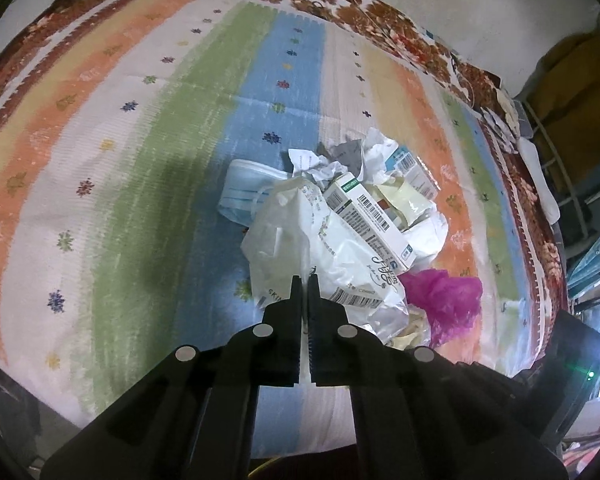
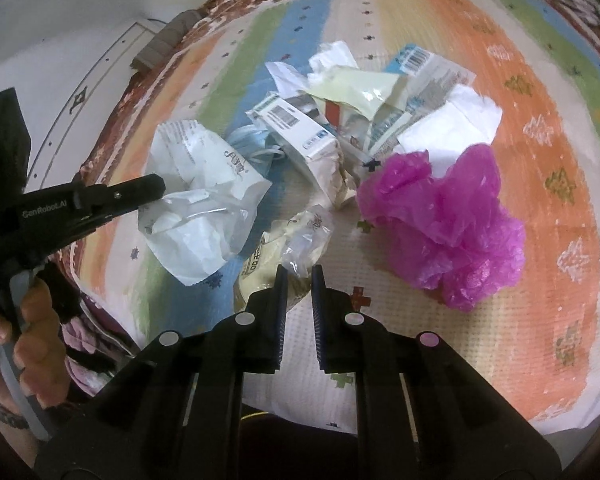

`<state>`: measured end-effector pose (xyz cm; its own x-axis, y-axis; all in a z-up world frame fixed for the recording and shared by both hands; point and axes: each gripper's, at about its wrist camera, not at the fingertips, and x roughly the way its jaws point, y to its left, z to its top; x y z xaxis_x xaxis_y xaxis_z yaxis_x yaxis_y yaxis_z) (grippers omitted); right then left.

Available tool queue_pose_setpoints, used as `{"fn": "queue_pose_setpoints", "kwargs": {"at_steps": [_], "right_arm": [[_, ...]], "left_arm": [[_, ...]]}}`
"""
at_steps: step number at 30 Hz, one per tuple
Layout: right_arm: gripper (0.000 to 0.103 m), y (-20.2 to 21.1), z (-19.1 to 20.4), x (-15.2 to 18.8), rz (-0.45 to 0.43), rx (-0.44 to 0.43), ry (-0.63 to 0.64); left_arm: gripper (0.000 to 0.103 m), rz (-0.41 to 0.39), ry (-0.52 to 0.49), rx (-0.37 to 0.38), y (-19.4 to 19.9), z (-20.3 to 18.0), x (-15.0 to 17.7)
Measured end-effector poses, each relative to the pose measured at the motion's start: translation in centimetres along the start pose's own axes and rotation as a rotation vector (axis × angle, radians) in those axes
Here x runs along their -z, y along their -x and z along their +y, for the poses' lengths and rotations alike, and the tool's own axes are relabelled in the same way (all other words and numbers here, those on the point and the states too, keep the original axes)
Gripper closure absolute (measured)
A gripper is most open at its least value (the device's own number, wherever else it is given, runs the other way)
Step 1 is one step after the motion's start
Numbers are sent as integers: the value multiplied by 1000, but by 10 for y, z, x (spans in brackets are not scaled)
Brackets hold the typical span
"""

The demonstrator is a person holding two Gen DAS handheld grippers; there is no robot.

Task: Collect trash
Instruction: 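Carry the white bag and clear wrapper in both tools over the bin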

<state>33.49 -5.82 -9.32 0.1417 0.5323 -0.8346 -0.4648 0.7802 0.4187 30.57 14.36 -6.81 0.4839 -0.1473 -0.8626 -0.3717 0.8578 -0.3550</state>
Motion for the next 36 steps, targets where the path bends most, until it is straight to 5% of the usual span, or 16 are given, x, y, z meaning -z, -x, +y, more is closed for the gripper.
{"fn": "queue_pose_setpoints", "kwargs": {"at_steps": [20,36], "right_arm": [[92,79,56,37,-176,112,236],[92,114,68,91,-193,163,332]], "left_arm": [[102,-74,-21,3,73,6,35],[102,-141,-99,-2,120,-19,98]]}}
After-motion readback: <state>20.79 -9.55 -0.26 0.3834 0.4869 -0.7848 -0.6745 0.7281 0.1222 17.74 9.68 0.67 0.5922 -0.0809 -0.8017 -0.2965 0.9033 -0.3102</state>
